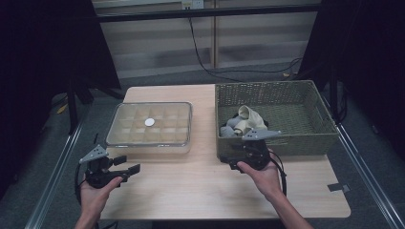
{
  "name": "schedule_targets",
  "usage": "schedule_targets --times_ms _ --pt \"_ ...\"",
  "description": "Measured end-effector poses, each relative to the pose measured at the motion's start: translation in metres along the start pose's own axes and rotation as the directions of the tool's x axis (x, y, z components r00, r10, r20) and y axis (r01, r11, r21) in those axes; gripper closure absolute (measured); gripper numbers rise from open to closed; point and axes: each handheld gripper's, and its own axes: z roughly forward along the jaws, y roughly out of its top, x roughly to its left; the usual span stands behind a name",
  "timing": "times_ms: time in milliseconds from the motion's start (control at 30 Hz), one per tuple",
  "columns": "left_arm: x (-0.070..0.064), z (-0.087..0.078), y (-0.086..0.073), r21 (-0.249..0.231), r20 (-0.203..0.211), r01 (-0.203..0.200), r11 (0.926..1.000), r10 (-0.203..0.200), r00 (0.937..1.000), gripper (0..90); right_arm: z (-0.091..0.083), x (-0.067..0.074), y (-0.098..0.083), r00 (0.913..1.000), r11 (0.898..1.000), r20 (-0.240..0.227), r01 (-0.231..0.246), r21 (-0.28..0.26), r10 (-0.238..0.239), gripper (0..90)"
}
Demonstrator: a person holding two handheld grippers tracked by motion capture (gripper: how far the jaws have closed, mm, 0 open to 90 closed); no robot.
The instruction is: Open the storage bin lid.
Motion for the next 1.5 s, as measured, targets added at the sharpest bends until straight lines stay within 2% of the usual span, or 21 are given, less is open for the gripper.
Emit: schedule_targets --times_ms 367,467,500,800,1167,1200,1400,1500 --pt "0.014 -0.013 0.012 -0.009 -0.016 0.003 1.0000 -0.003 0.9999 23.5 0.016 0.011 0.025 0.9990 1.000 -0.040 0.018 0.005 -0.018 36.8" --pt "0.017 -0.016 0.015 -0.009 -0.009 -0.011 0.9999 0.011 0.9999 29.0 0.021 0.011 0.032 0.9988 1.000 -0.042 0.026 0.007 -0.026 37.5" --pt "0.017 -0.016 0.015 -0.009 -0.009 -0.011 0.9999 0.011 0.9999 28.2 0.021 0.011 0.032 0.9988 1.000 -0.042 0.026 0.007 -0.026 37.5" --pt "0.038 -0.022 0.025 -0.021 -0.050 0.025 0.9995 -0.026 0.9984 26.8 0.044 0.007 0.053 0.9973 0.999 -0.068 0.030 0.034 -0.028 38.0" --pt "0.052 -0.018 0.038 0.000 -0.063 0.029 0.9996 -0.029 0.9976 22.4 0.070 0.005 0.077 0.9950 0.997 -0.088 0.053 0.059 -0.047 36.9" --pt "0.055 -0.016 0.041 0.004 -0.069 0.030 0.9995 -0.030 0.9972 22.1 0.077 0.005 0.083 0.9944 0.996 -0.094 0.057 0.072 -0.050 36.9" --pt "0.068 -0.010 0.049 0.015 -0.085 0.037 0.9992 -0.036 0.9957 21.1 0.092 0.003 0.097 0.9930 0.993 -0.104 0.066 0.093 -0.056 36.5" --pt "0.074 -0.009 0.053 0.013 -0.100 0.046 0.9989 -0.045 0.9940 21.2 0.100 0.000 0.102 0.9946 0.992 -0.089 0.063 0.111 -0.053 34.6"
